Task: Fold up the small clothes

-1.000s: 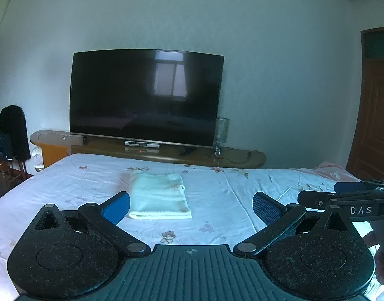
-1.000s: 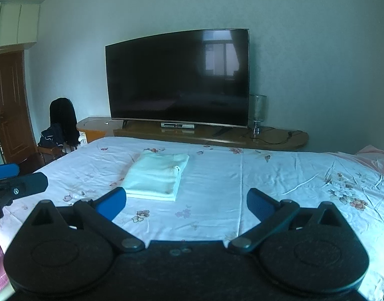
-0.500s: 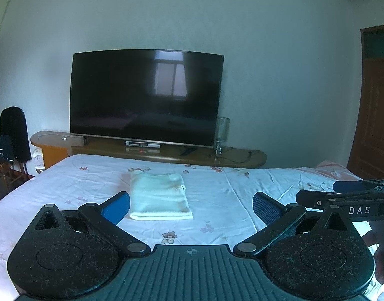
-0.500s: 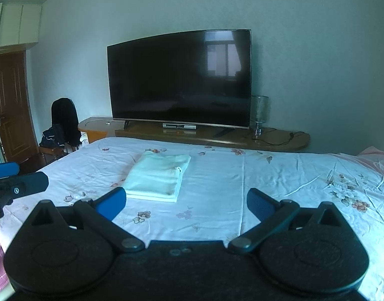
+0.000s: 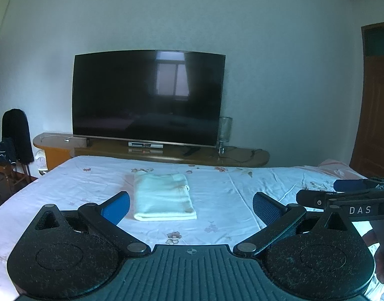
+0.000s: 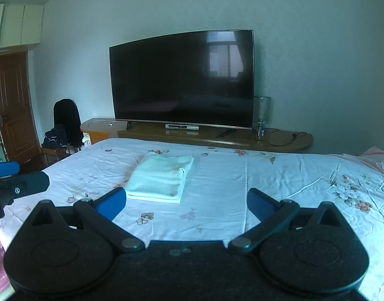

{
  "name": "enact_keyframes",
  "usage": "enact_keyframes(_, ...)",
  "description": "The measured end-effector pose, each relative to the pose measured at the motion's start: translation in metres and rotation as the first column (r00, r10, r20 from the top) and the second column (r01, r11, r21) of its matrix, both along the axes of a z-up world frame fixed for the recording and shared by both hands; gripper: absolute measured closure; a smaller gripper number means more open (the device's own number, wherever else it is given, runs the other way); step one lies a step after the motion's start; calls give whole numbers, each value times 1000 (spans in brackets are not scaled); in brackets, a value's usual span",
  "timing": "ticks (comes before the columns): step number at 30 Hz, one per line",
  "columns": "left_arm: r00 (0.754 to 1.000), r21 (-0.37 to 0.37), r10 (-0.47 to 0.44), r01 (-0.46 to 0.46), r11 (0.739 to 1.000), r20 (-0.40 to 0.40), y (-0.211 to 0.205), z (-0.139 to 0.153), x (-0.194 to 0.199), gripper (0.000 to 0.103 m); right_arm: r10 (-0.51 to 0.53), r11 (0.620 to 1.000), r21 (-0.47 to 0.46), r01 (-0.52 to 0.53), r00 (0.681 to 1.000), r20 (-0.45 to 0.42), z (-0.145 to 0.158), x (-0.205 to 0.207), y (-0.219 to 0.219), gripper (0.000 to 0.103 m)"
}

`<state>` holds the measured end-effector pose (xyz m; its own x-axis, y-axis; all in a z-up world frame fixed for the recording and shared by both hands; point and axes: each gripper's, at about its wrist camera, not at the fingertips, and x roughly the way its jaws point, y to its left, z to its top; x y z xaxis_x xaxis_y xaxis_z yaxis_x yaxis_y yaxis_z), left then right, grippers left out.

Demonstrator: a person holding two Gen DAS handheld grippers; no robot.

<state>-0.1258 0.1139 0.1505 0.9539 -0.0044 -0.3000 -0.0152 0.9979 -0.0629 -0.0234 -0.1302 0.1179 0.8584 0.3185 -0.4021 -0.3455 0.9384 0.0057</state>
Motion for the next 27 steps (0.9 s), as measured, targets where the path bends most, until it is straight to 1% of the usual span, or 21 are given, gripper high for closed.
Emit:
enact_keyframes(17, 1000, -9, -15, 15, 1000, -1, 3, -2, 3, 0, -3, 1000, 0, 3, 1000, 4, 3, -2, 4, 0)
enact_keyframes(22, 1000, 3, -14, 14, 1000, -1, 4, -3, 3, 0, -2, 1000, 0, 2, 1000, 8, 4, -1, 7, 0)
enact_keyframes(27, 1000, -3, -5, 5, 1000, -1, 7, -3, 4, 0, 9, 1000, -2, -9, 1000, 9, 4, -1, 10, 0)
